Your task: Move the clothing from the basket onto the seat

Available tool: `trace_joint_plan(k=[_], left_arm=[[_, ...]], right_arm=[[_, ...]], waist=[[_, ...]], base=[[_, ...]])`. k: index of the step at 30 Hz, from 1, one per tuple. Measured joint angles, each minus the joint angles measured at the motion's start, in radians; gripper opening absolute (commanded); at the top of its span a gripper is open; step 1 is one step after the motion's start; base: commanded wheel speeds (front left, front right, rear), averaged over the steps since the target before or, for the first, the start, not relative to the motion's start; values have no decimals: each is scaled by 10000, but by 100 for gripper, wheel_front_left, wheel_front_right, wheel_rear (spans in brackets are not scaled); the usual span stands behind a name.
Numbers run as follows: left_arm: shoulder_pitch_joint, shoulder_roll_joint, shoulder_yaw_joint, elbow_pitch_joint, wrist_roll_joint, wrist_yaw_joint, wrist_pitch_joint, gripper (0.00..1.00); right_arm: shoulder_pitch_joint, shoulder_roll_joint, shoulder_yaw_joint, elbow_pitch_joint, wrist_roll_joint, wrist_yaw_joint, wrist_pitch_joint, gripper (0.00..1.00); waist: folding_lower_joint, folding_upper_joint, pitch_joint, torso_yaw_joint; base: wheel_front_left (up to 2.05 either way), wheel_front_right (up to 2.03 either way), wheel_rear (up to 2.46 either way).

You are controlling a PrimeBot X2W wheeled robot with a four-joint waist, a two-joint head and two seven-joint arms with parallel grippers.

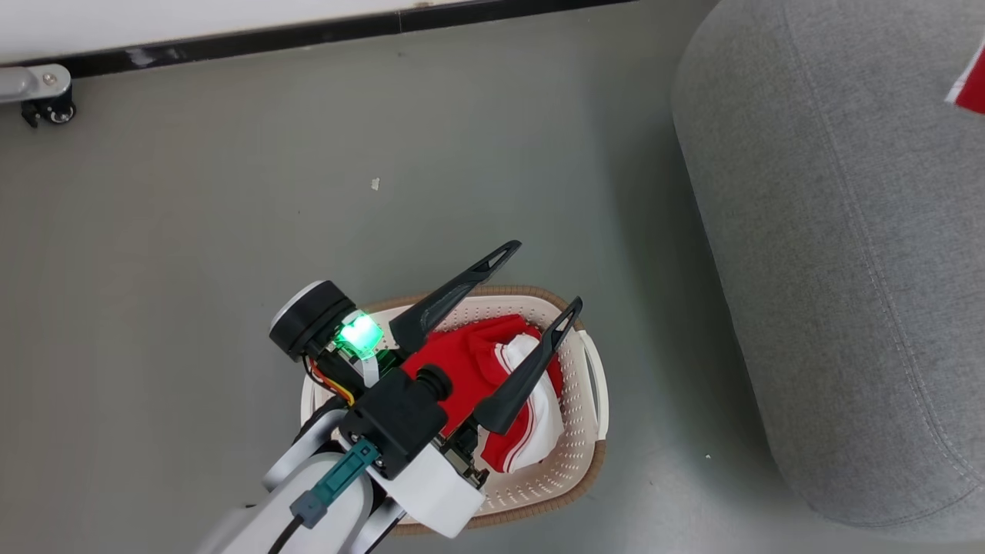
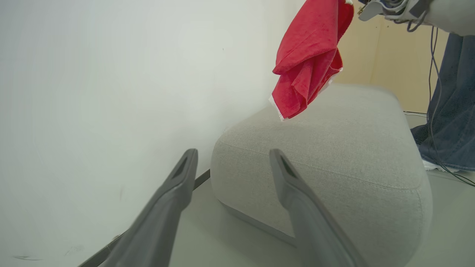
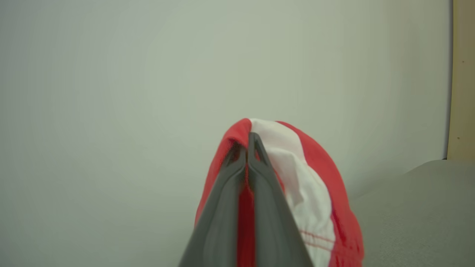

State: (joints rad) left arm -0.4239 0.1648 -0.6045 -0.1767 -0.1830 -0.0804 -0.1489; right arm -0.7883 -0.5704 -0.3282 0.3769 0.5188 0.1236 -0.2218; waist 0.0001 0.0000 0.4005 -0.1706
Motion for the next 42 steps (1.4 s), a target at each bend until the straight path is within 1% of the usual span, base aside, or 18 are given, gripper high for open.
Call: trace_joint_plan(k=[2,4,8,9,13,19,22,26,29,32,37,39,40,41,42], left_arm=[[-90,12,-59,-69,25,-19,77,100],[-165,19,-134,-119,88,-27,130,100],[-215,44,-244,-180,92,-31,249,100],[-220,56,-276,-199,92,-92,261,100],[-295,105,-495,-267,94,-119,422,100],[-427,113,-685,-318,107,-205,514,100],[-444,121,-719,-334,150,-205,523,100],[-618,182,-715,-336,151,-207,525,100],[-654,226,-694,-336,151,-207,523,100],[-656,234,-675,-332,153,-207,522,100],[-658,230,-604,-299,151,-209,491,100],[-659,222,-591,-276,151,-234,424,100],[-659,221,-581,-255,150,-234,412,100],[-659,217,-569,-238,136,-234,391,100],[-660,211,-556,-207,130,-234,316,100]], right_arm=[[8,-155,-276,226,-21,0,-84,0],[14,-178,-485,374,-23,0,-165,0],[103,-67,-621,673,-23,0,-194,0],[160,-54,-665,792,-21,0,-221,0],[725,127,-1024,1200,-17,0,-290,0],[1376,596,-1559,1745,-77,0,-299,0],[1719,721,-1764,1804,-380,0,-305,0],[1767,1145,-2368,2090,-360,0,-305,0],[2094,1360,-2477,2272,-380,0,-305,0],[2144,1724,-2769,2499,-339,0,-305,0],[2168,2123,-2755,2652,-324,0,-307,0],[2170,2247,-2738,2675,-349,0,-307,30],[2195,2299,-2729,2675,-351,0,-307,37],[2258,2336,-2715,2663,-355,0,-307,50],[2325,2345,-2715,2683,-360,0,-307,74]], waist=[[0,0,120,21],[0,0,235,32],[0,0,448,34],[0,0,498,32],[0,0,693,15],[0,0,954,-22],[0,0,1072,-40],[0,0,1214,-66],[0,0,1303,-90],[0,0,1366,-122],[0,0,1417,-184],[0,0,1425,-211],[0,0,1427,-222],[0,0,1427,-234],[0,0,1423,-246]], base=[[0,0,0],[0,0,0],[0,0,0],[0,0,0],[0,0,0],[0,0,0],[0,0,0],[0,0,0],[0,0,0],[0,0,0],[0,0,0],[0,0,0],[0,0,0],[0,0,0],[0,0,0]])
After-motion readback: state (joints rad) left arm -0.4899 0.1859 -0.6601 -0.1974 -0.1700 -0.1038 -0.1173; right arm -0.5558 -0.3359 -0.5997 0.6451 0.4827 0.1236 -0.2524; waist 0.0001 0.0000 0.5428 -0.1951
